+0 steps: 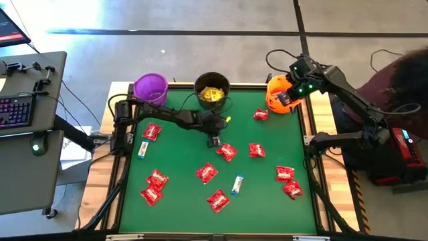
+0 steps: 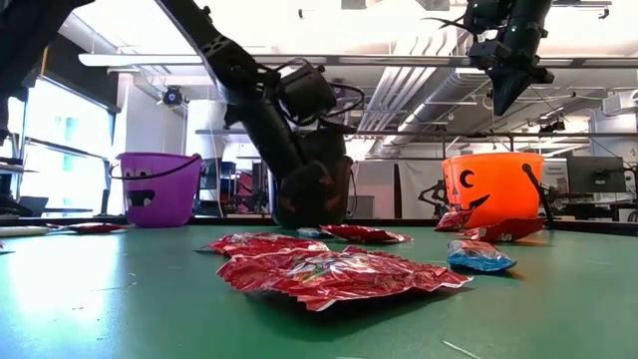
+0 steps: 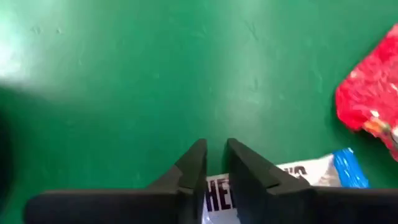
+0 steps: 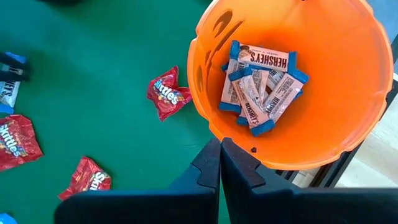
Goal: Sort candy by brand, put in halloween buckets
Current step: Put the blue chocolate bar into the orange bucket
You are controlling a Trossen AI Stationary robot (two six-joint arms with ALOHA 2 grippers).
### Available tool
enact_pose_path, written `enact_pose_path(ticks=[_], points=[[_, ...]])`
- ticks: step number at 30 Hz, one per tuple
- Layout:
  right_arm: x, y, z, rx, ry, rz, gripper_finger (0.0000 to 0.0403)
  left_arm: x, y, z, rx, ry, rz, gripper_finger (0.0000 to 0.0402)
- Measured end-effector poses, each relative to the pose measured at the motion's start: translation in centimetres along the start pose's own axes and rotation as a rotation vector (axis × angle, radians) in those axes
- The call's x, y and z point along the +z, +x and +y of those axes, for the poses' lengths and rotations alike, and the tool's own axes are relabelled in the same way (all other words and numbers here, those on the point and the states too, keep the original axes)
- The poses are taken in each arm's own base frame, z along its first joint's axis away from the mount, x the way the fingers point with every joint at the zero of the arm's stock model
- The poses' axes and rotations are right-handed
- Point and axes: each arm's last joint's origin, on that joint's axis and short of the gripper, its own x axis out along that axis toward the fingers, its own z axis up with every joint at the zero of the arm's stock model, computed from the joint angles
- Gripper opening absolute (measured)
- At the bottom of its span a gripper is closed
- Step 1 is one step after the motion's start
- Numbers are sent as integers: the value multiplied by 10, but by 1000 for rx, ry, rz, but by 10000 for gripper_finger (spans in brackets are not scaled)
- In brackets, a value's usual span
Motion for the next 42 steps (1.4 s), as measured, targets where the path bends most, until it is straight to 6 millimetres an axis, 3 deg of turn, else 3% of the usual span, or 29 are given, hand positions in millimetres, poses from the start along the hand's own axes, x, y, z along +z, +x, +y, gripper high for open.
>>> enact_pose_path(ticks=[6, 14, 20, 26, 33, 37, 42], points=[[0, 0, 0, 1, 12, 1, 0, -3, -7, -1, 2, -99, 91, 18], [0, 0, 0, 4, 14, 1, 0, -13, -25, -5, -71, -134, 226, 7], [0, 0, 1, 5, 20, -2, 0, -3, -51, -1, -51, -92, 176, 10], [1, 0, 1, 9, 23, -11, 0, -4, -67, -1, -122, -199, 205, 64], [2, 0, 1, 12, 23, -16, 0, -18, -65, -27, -176, -244, 300, 173], [2, 0, 1, 13, 22, -20, 0, -19, -61, -41, -93, -226, 254, 214], [2, 0, 1, 13, 19, -21, 0, -24, -59, -48, 32, -254, 241, 227]])
